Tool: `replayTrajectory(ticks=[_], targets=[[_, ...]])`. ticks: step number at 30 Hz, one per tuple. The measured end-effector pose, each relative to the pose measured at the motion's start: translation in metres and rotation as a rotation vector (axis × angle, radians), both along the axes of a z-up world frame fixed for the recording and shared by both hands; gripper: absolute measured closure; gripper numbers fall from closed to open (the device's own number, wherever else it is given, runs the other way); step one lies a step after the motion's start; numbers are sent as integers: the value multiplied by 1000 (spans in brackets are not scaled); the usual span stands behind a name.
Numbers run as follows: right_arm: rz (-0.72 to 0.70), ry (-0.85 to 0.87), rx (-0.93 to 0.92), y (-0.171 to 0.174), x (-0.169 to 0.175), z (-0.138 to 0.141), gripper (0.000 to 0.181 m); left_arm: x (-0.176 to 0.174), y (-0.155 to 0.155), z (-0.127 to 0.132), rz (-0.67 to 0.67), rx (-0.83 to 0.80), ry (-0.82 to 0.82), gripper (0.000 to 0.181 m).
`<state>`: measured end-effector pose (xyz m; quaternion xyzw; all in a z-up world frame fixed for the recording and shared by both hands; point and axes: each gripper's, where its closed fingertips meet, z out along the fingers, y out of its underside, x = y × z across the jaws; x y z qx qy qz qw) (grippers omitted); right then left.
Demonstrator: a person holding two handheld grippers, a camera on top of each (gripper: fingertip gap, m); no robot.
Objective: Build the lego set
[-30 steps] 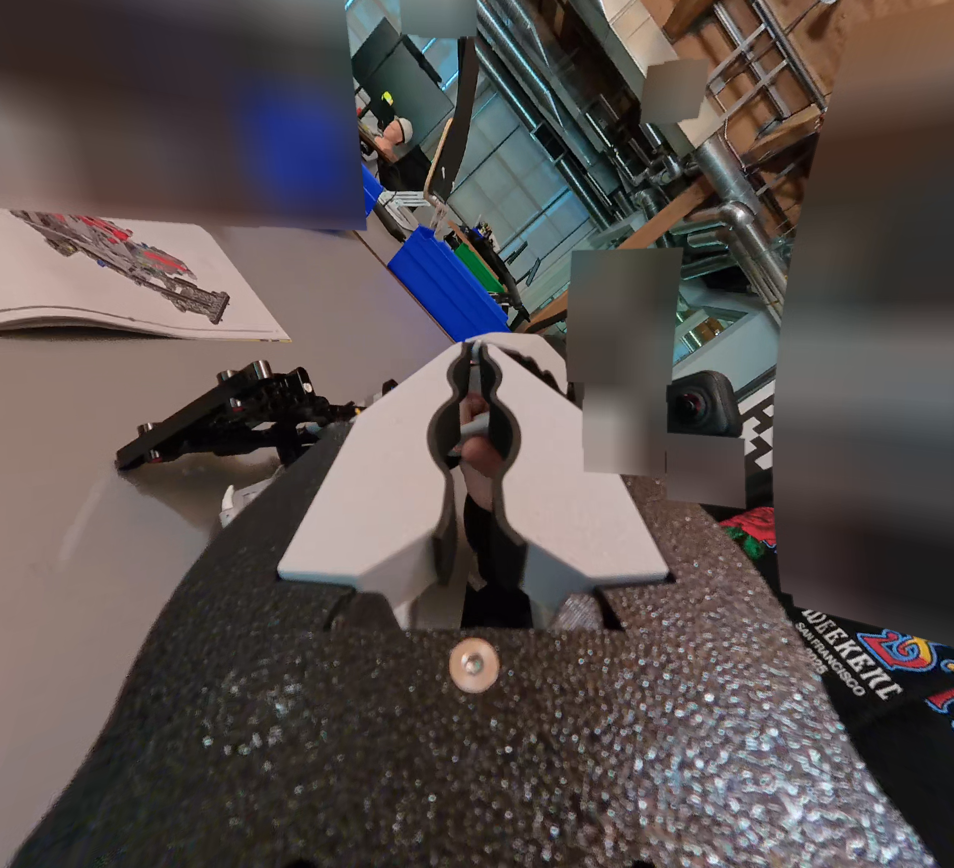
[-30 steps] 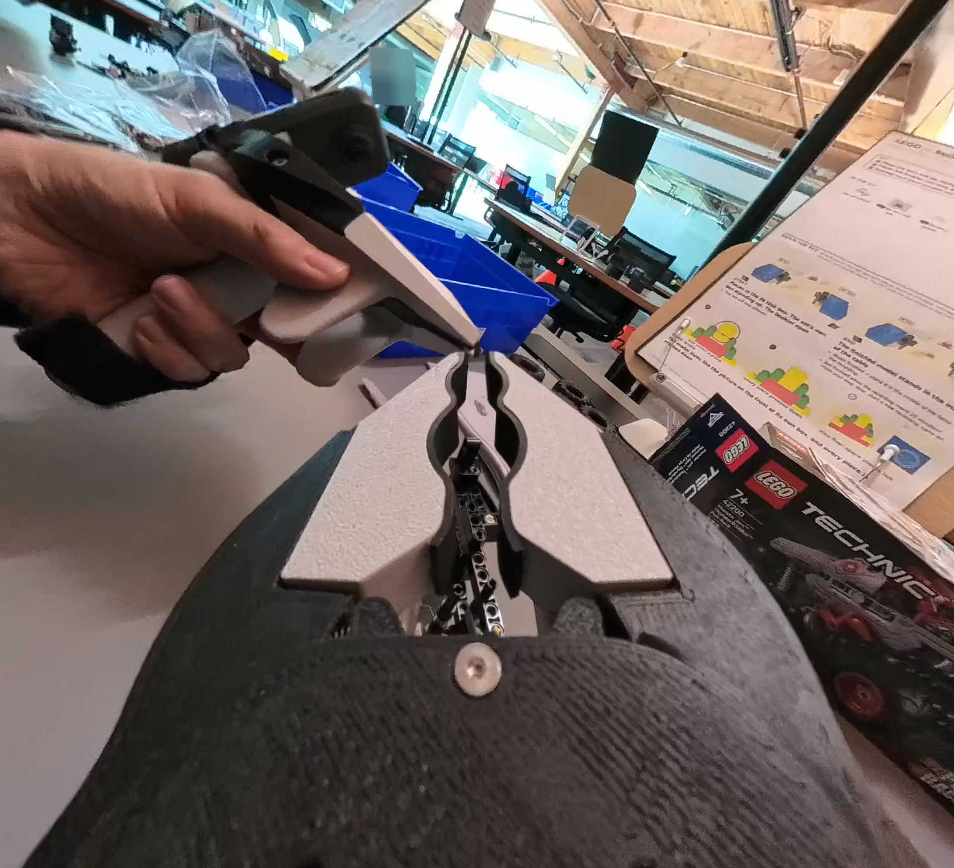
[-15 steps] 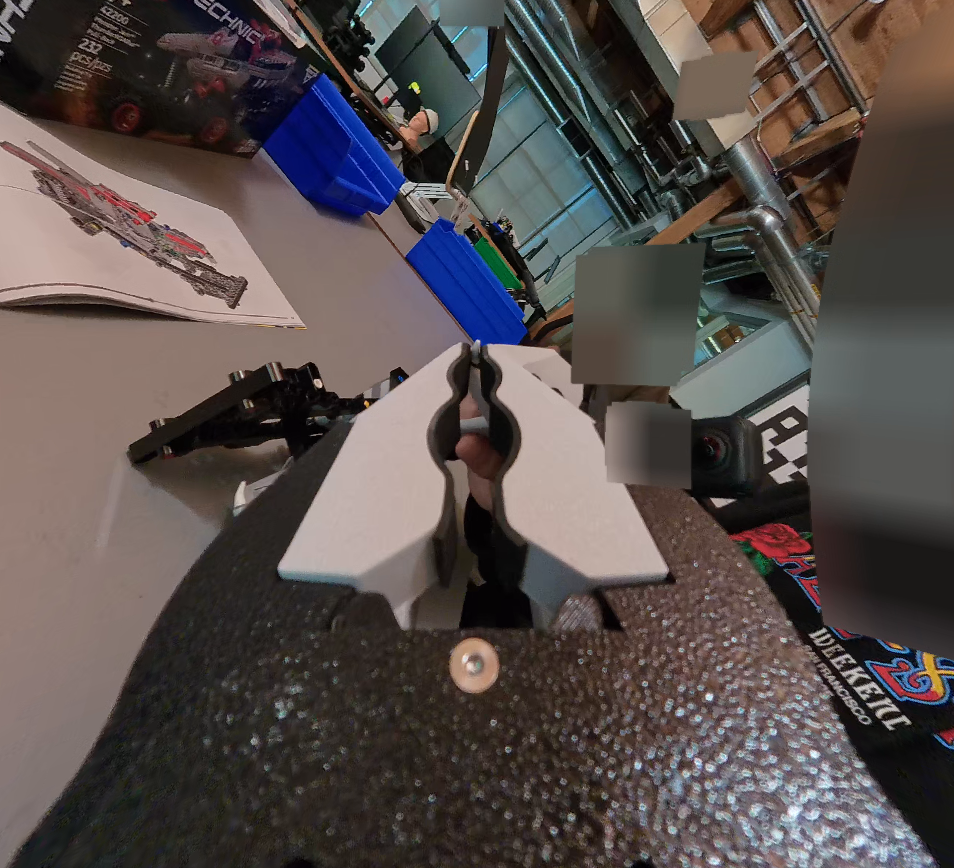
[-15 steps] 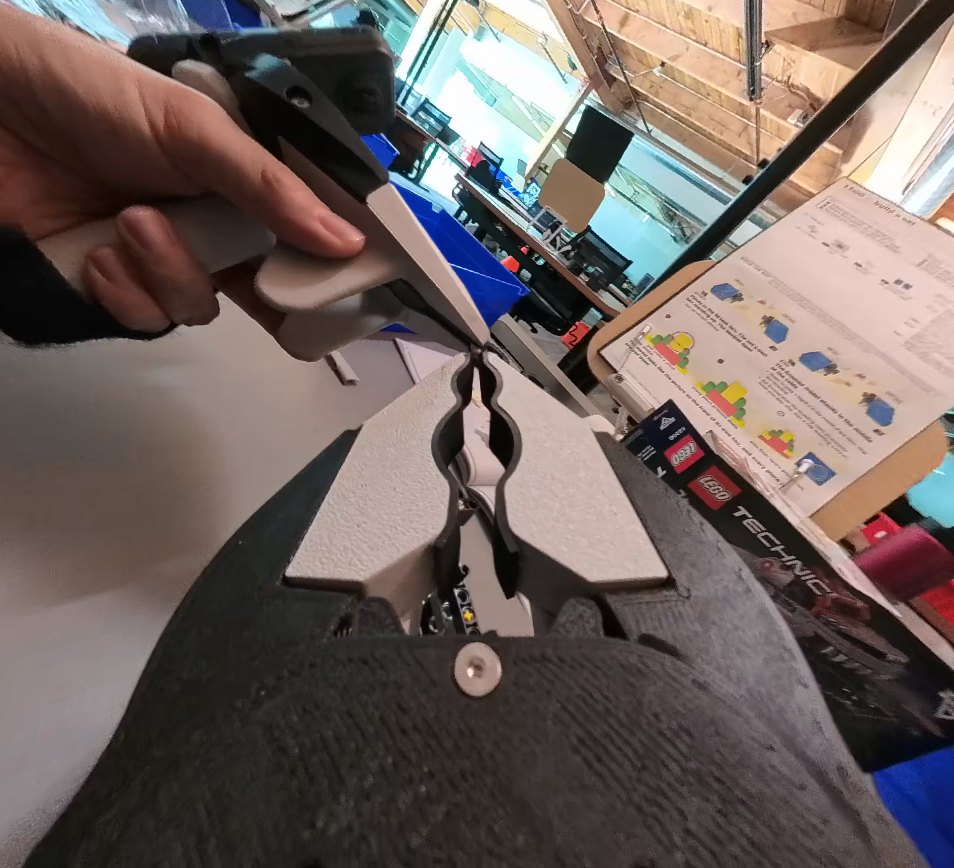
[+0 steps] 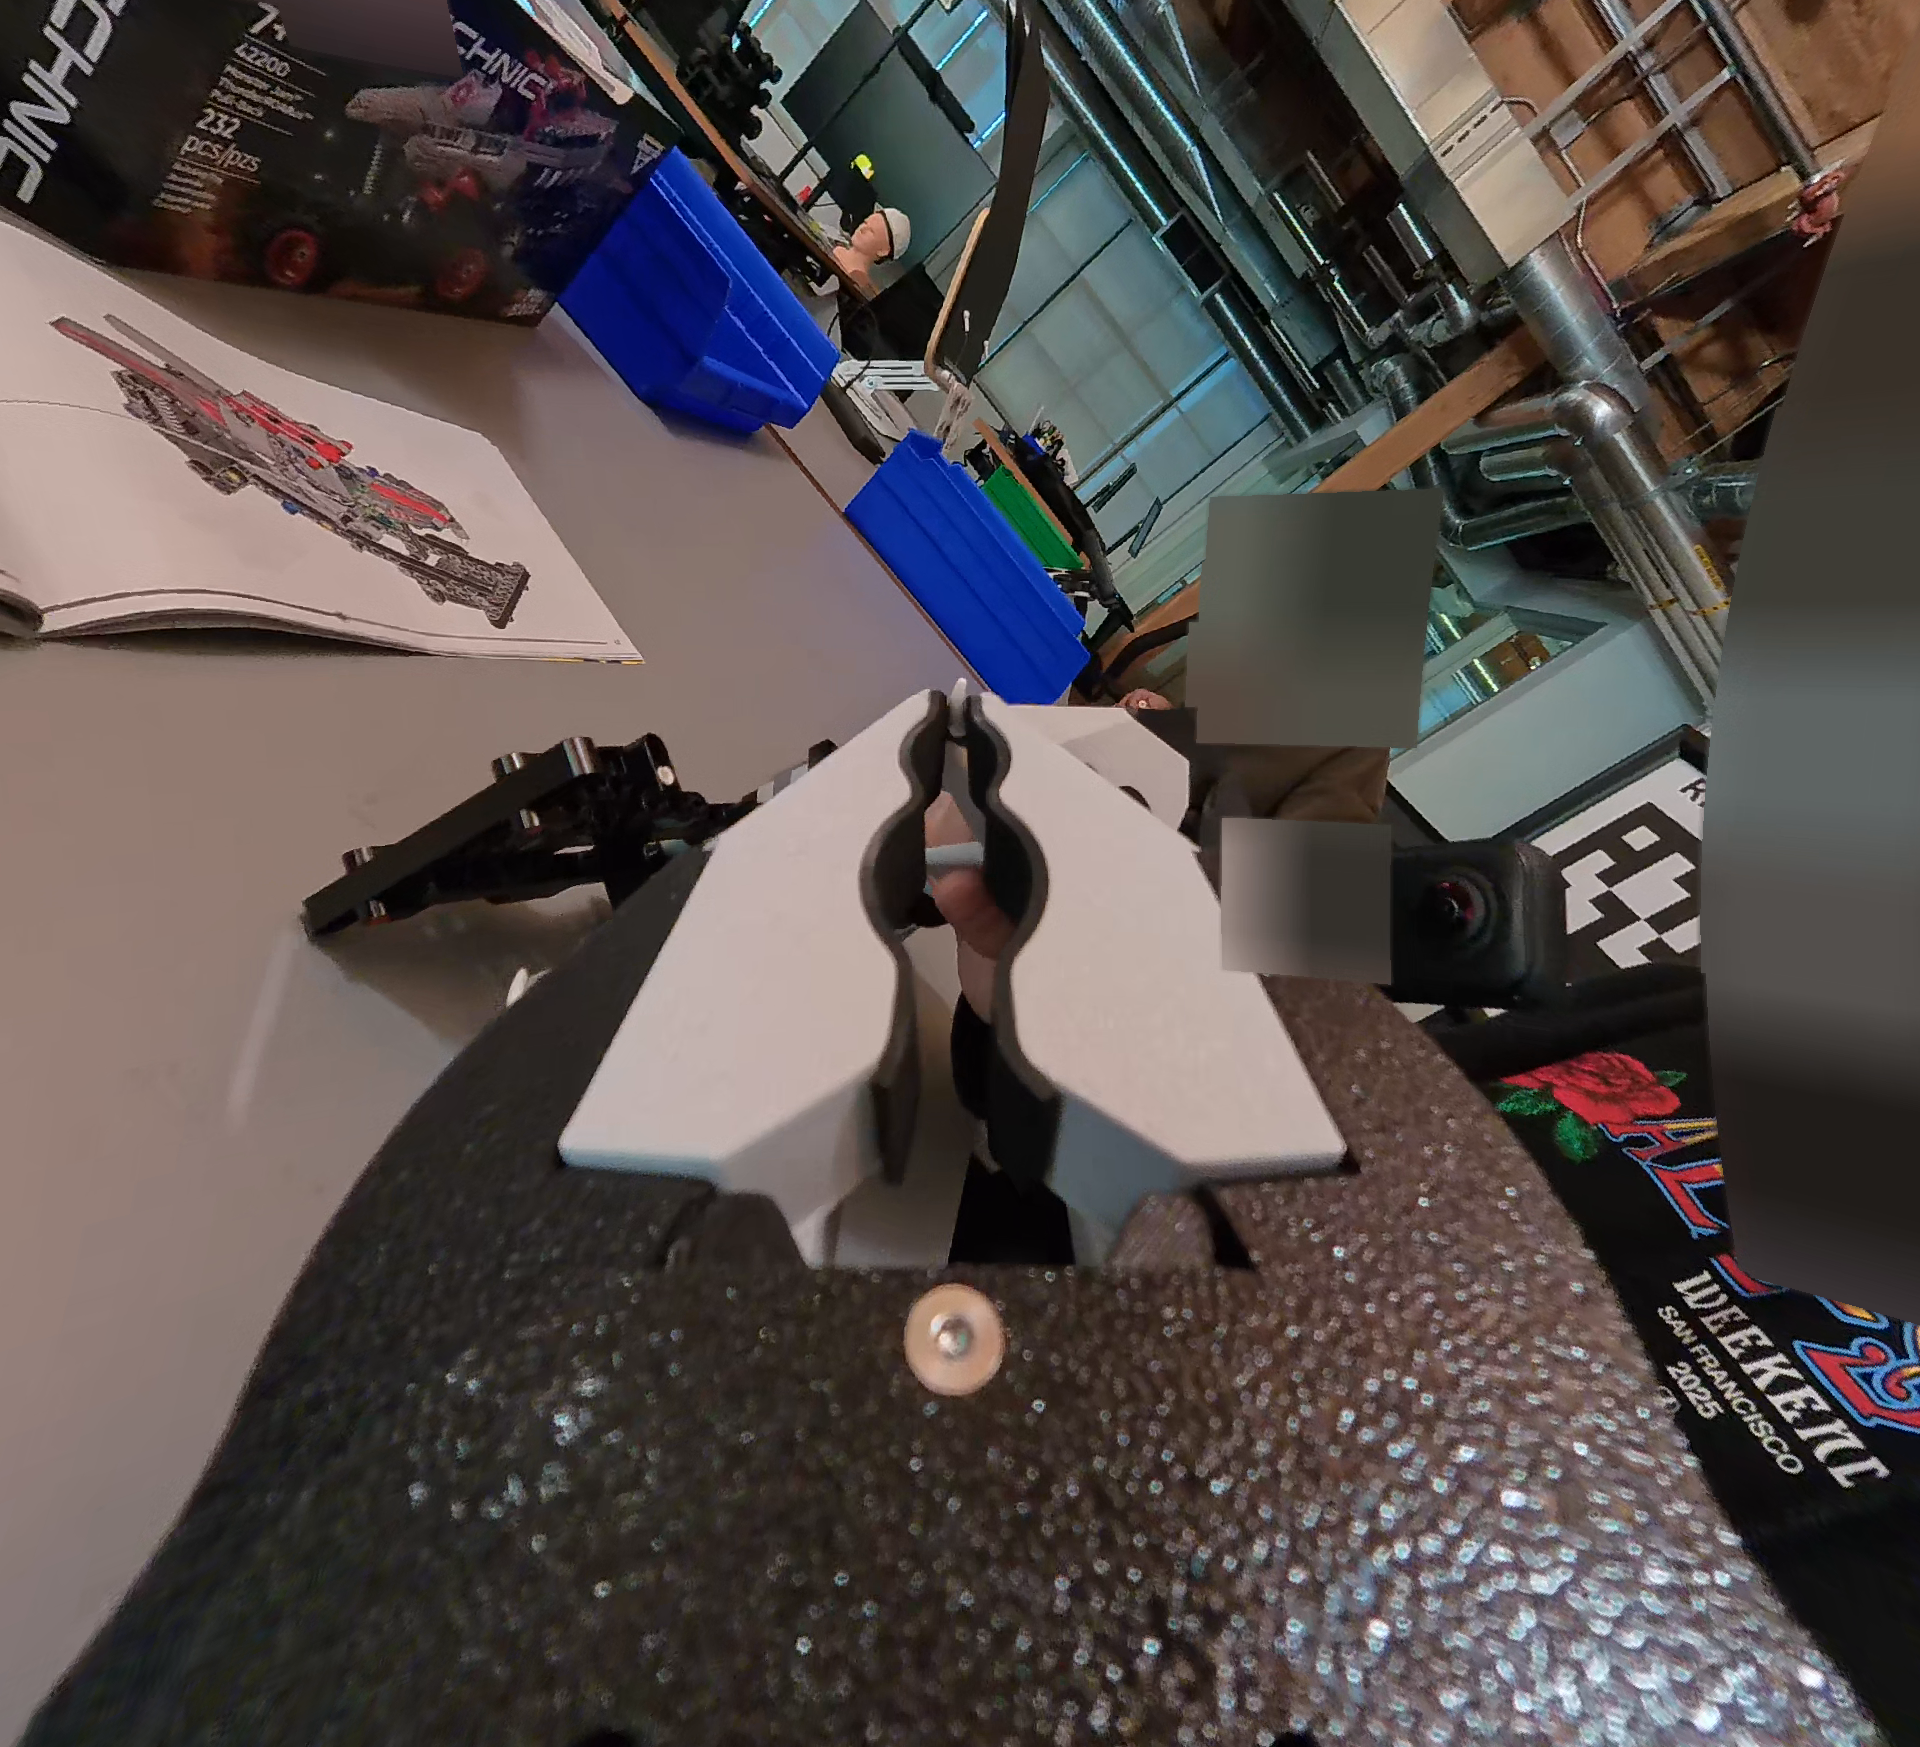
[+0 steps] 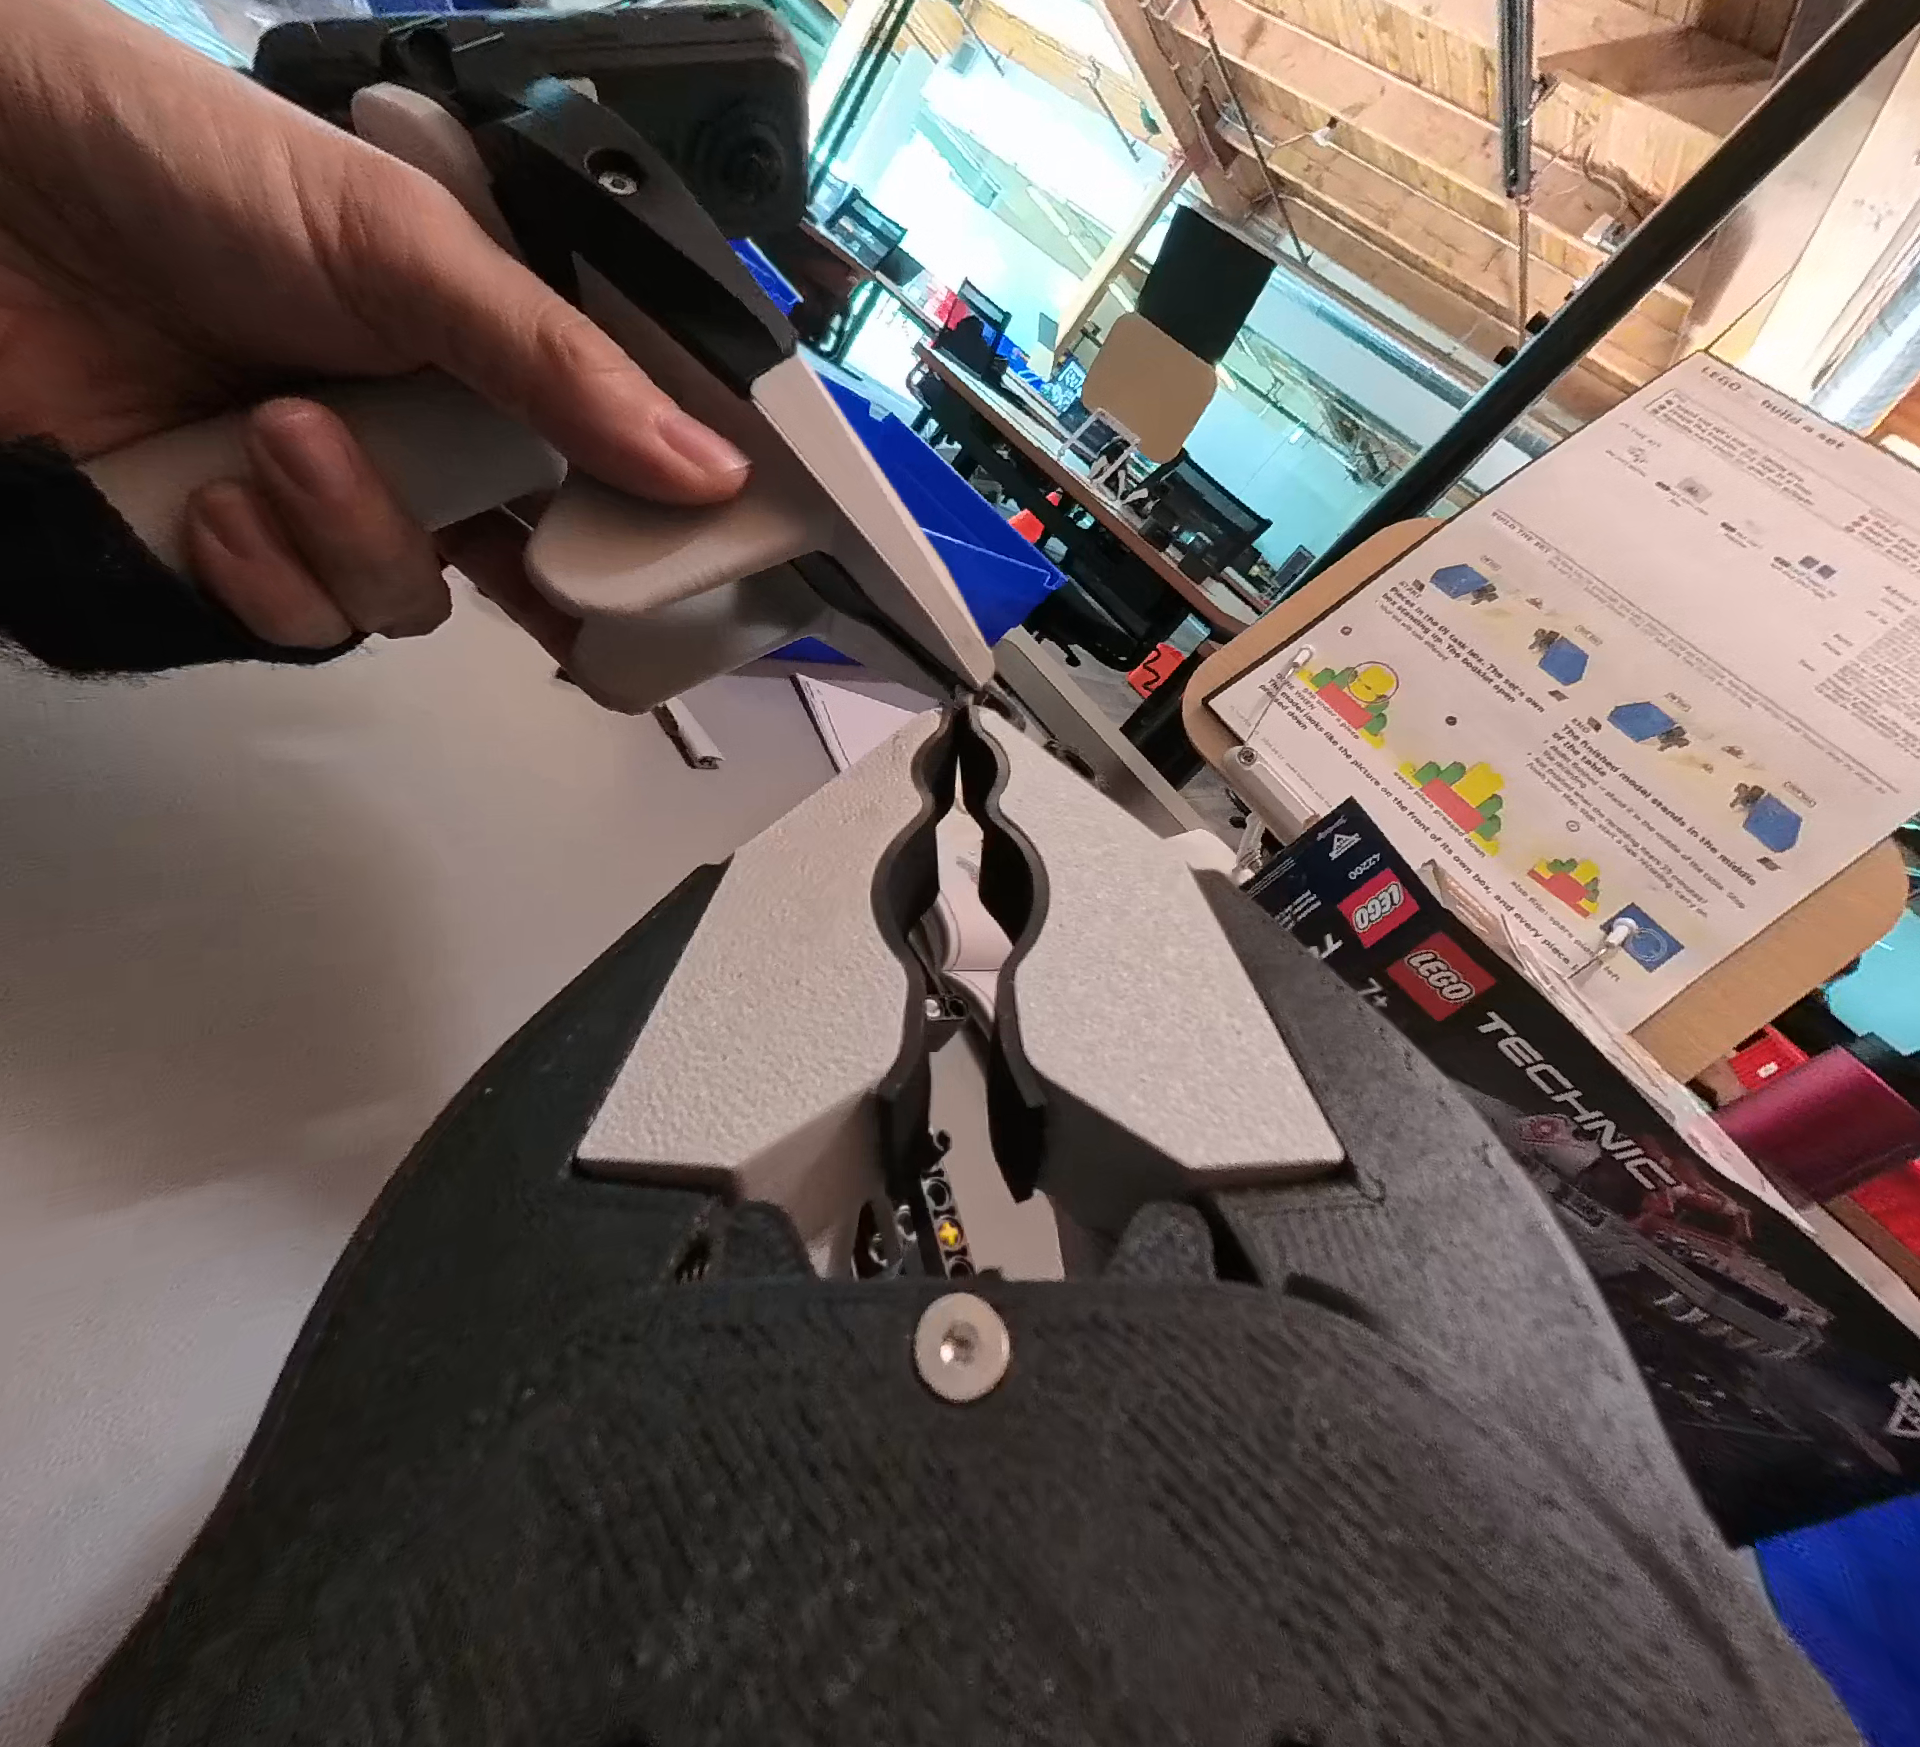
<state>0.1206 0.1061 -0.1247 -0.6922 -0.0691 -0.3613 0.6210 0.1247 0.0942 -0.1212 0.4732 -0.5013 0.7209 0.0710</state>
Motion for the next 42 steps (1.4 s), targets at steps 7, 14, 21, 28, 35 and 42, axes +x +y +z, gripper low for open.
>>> replayTrajectory(ticks=[7, 14, 21, 28, 35, 42], targets=[[22, 26, 22, 0, 1, 1, 181, 0, 2, 0, -10, -19, 14, 180], [32, 23, 45, 0, -1, 5, 178, -1, -3, 0, -31, -53, 42, 181], [23, 37, 43, -1, 0, 5, 180, -1, -4, 1, -33, -67, 47, 181], [18, 89, 45, 0, 2, 3, 180, 1, -2, 0, -15, -13, 3, 180], [41, 172, 72, -2, 3, 5, 180, 3, 7, 7, 6, -13, -56, 181], [67, 173, 79, -1, -1, 7, 180, 0, 3, 8, -31, 10, -70, 180]])
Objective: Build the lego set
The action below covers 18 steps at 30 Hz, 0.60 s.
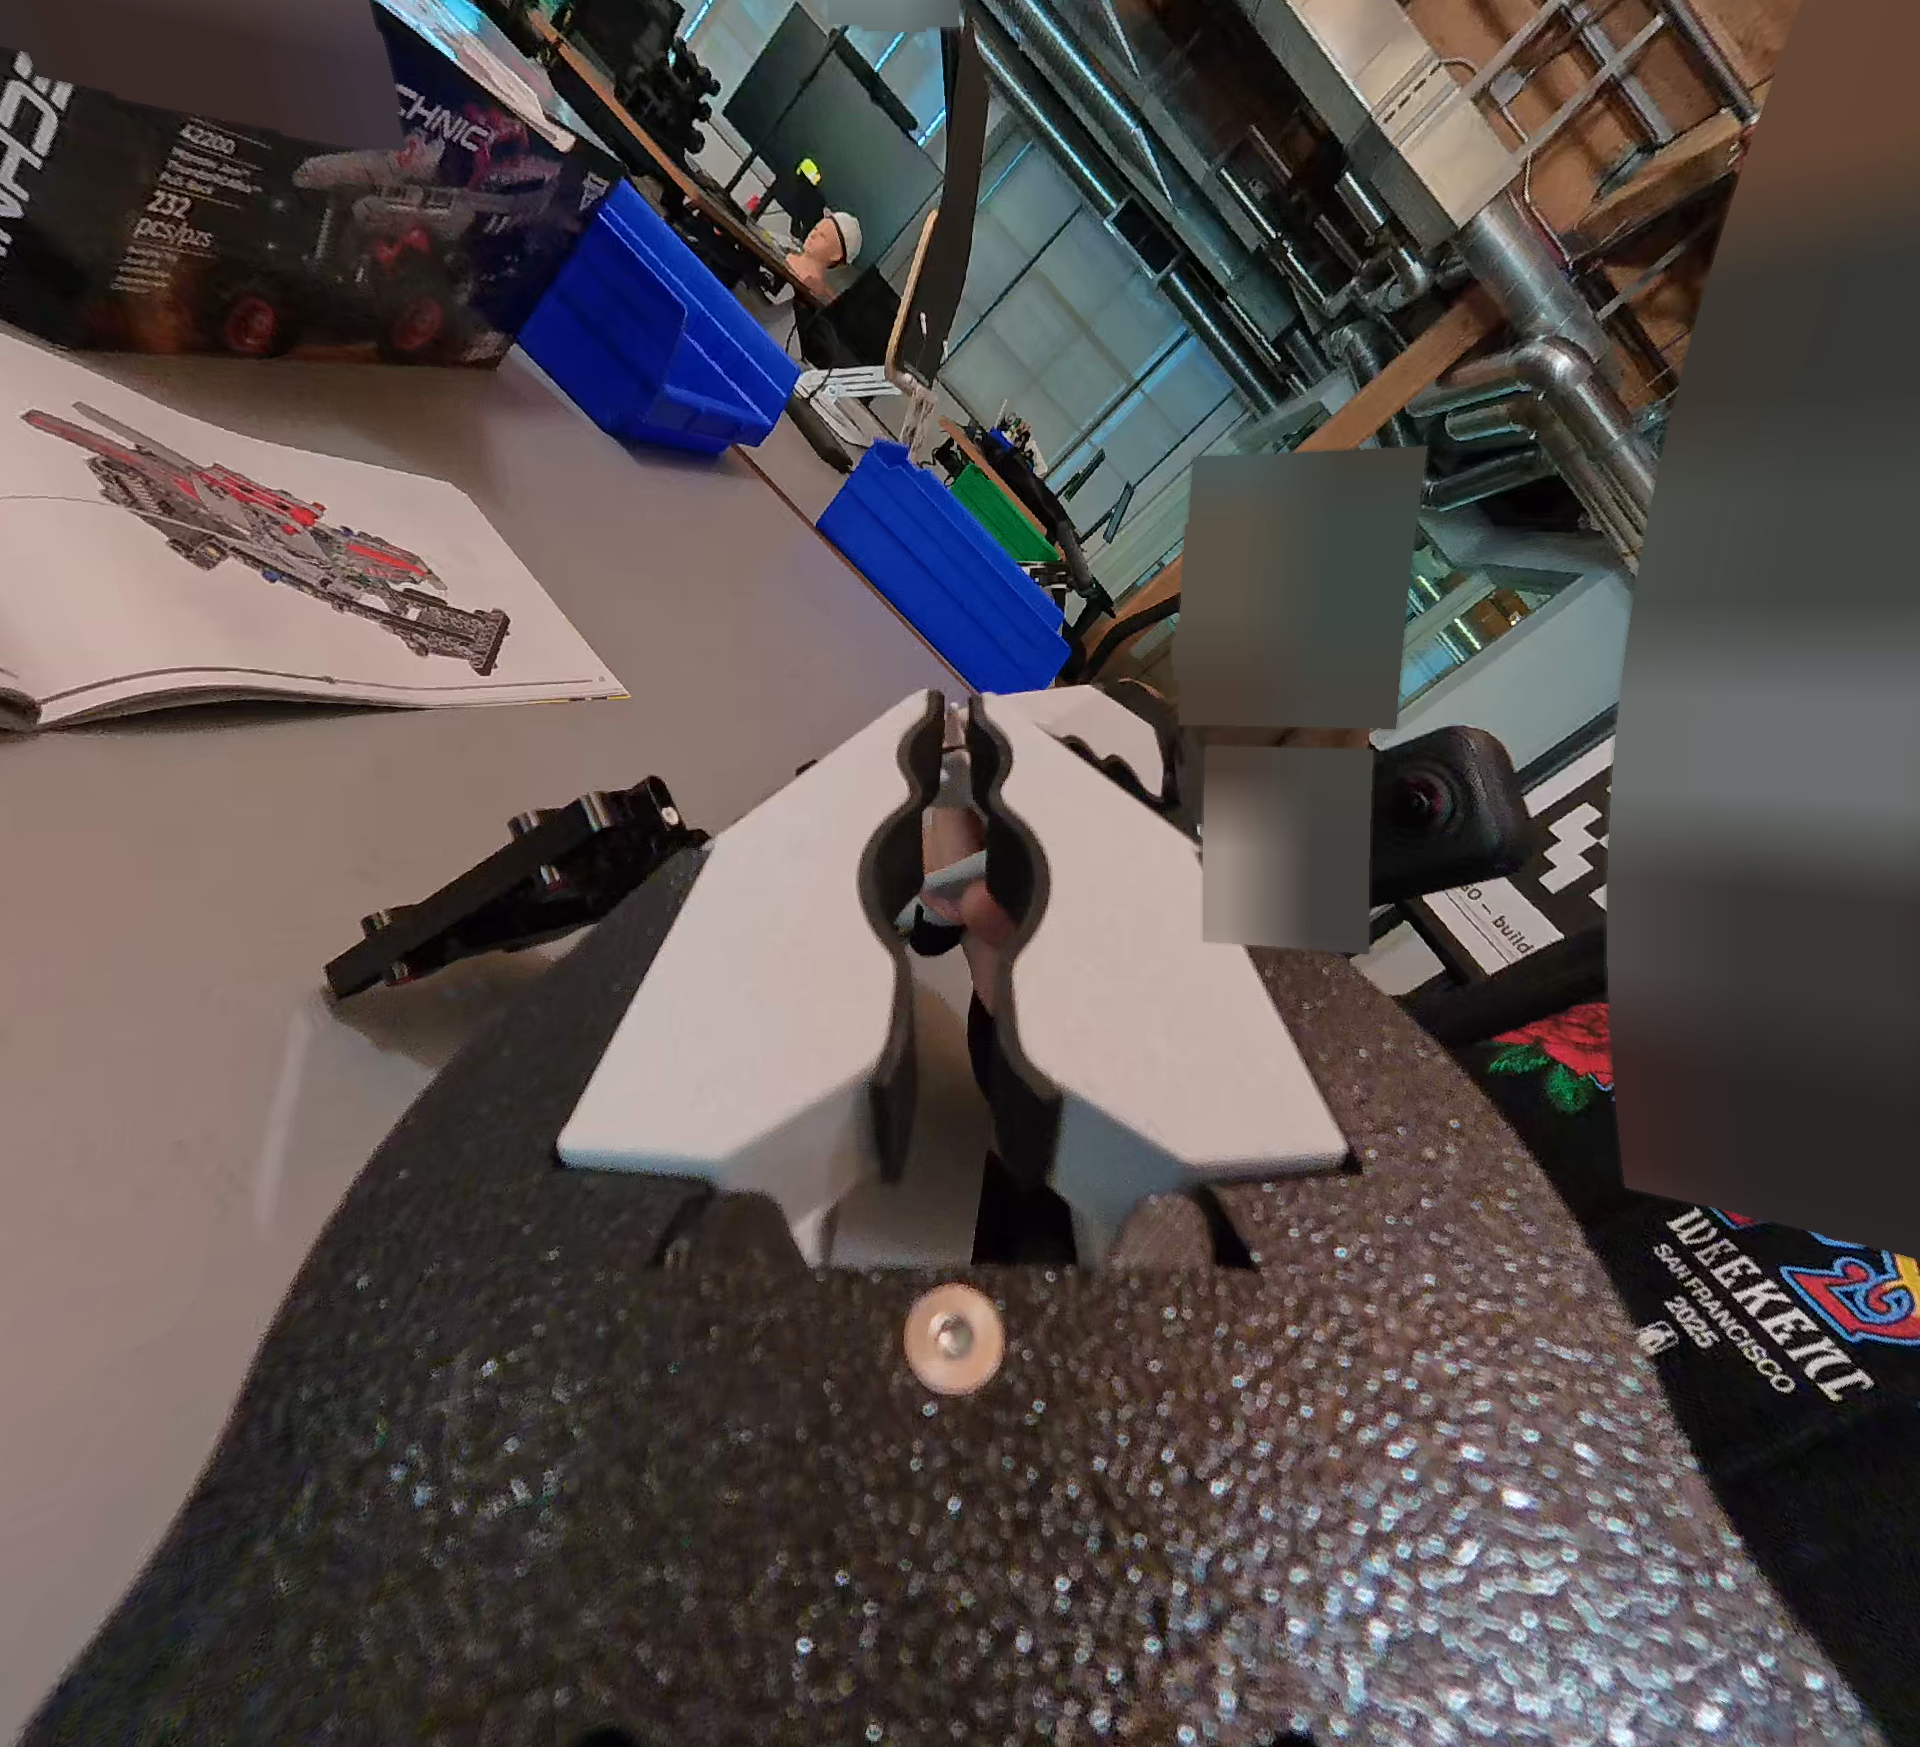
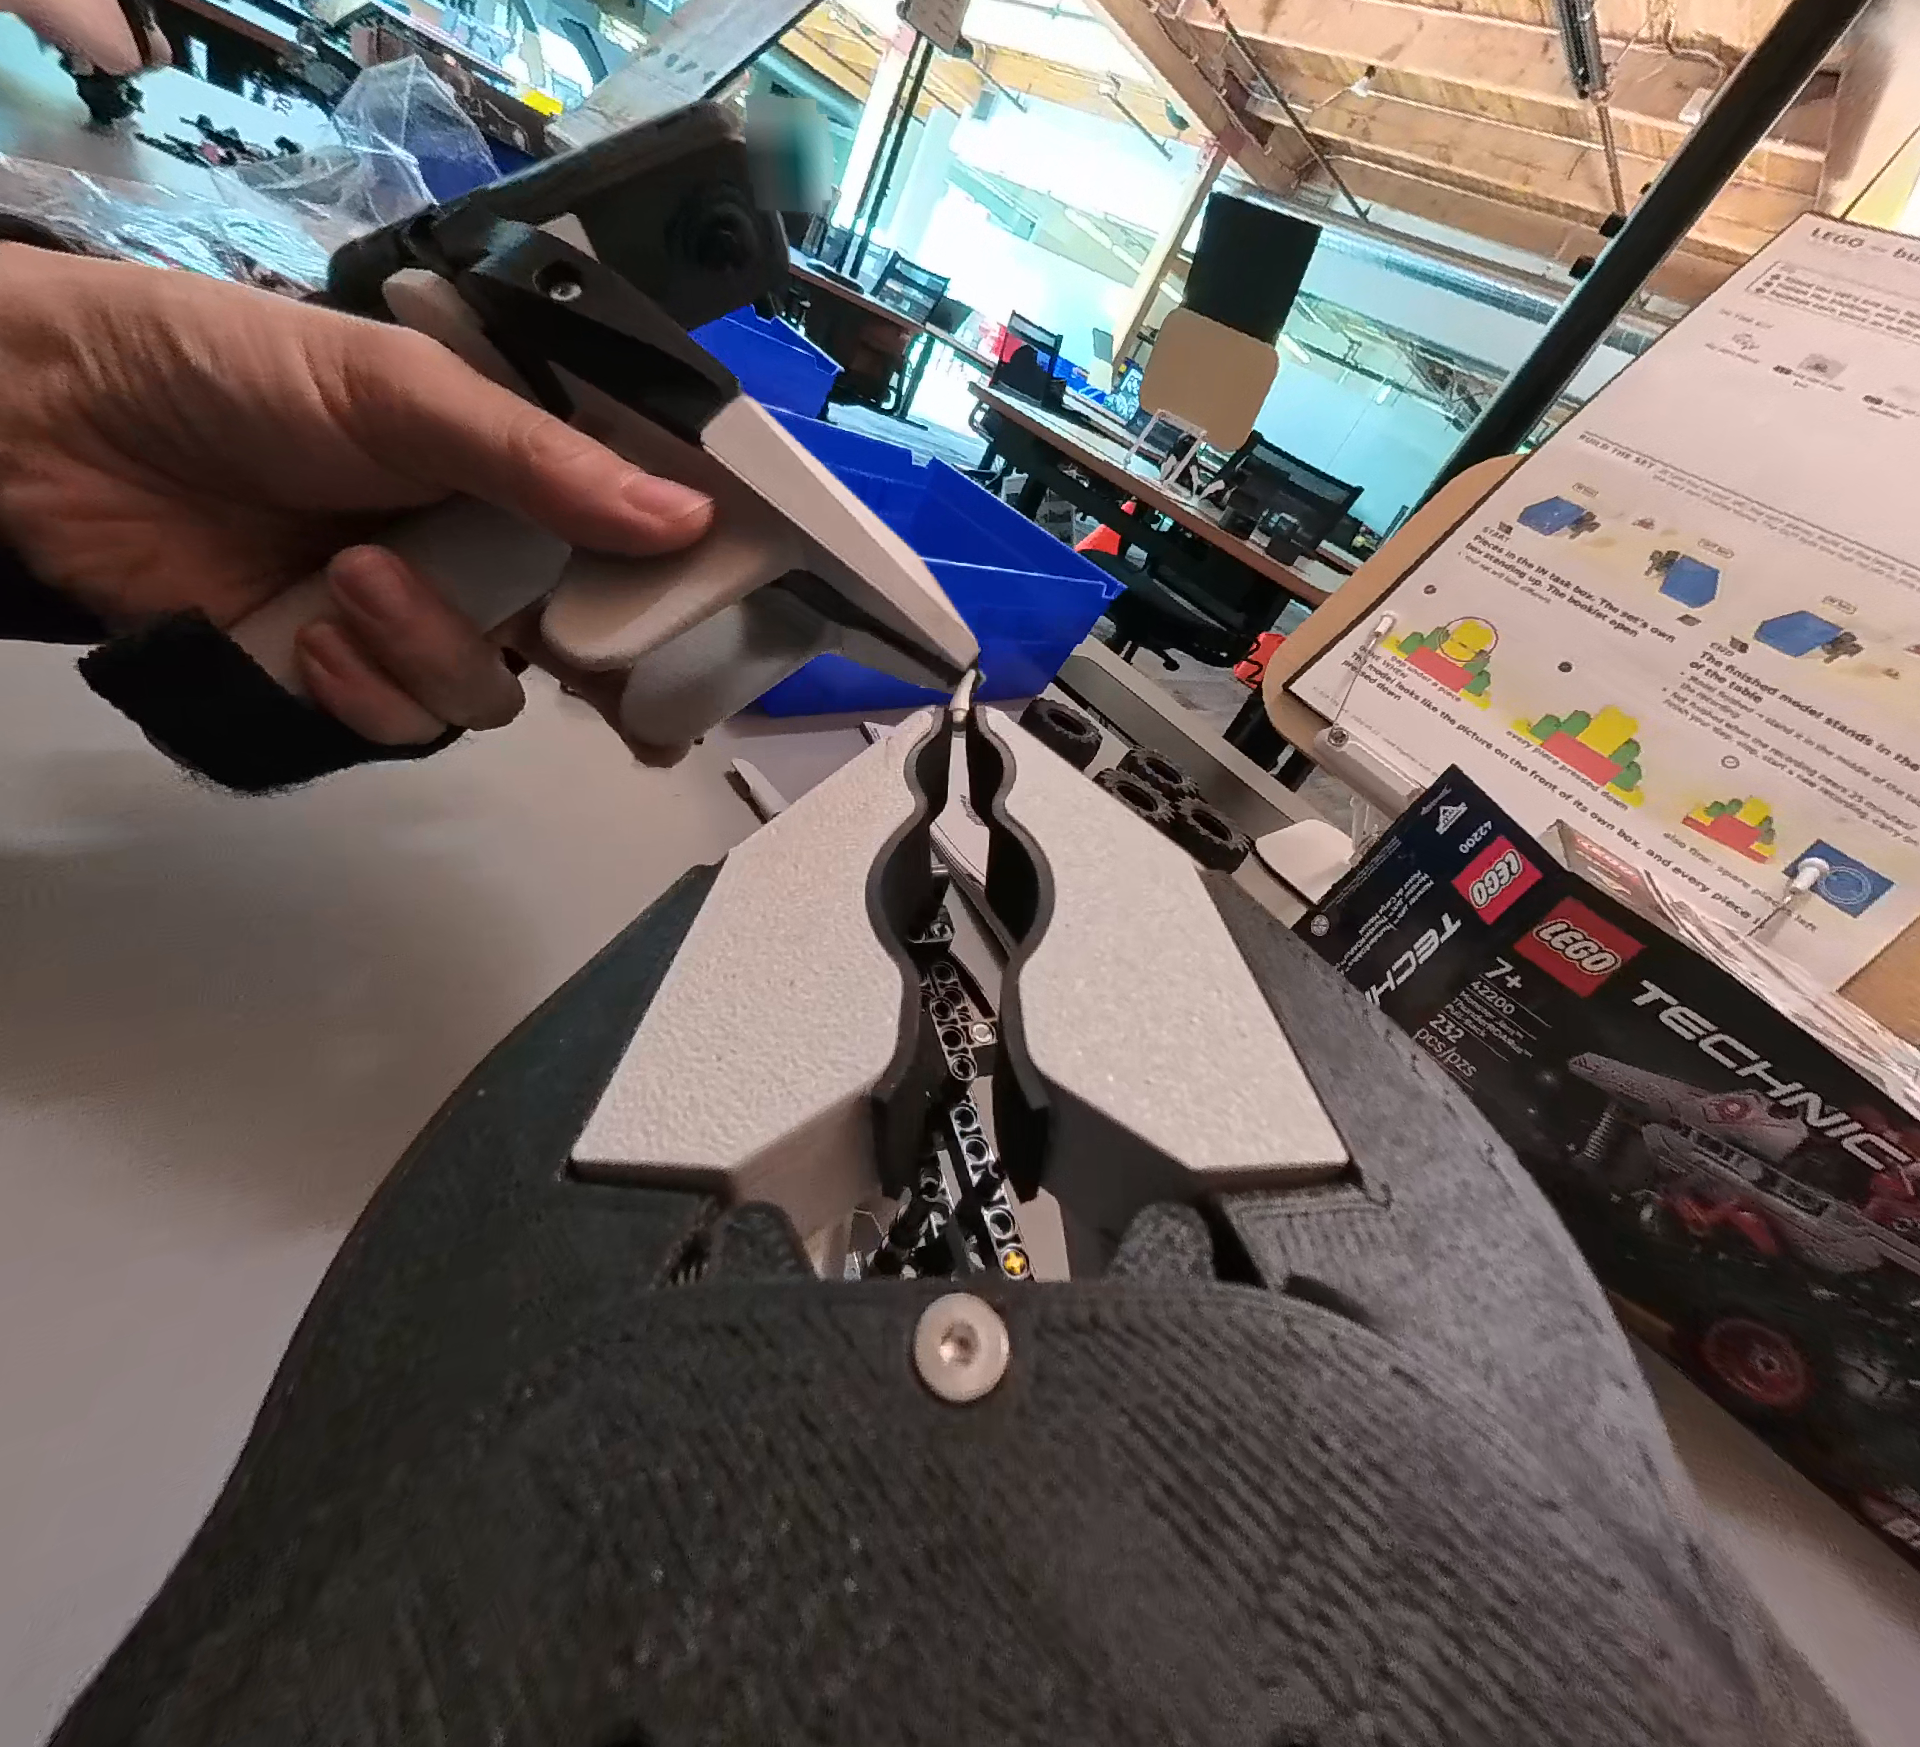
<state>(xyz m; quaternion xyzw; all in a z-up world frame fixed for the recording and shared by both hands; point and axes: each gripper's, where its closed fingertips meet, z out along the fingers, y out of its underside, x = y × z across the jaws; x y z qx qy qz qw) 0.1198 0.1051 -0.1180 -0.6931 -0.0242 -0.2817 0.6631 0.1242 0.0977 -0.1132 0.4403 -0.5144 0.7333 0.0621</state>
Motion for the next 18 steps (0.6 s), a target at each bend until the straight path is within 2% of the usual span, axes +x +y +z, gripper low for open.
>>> replayTrajectory(ticks=[18], targets=[[22, 10, -16, 1, -2, 0, 180, -2, -1, -4, -48, 14, 1, 181]])
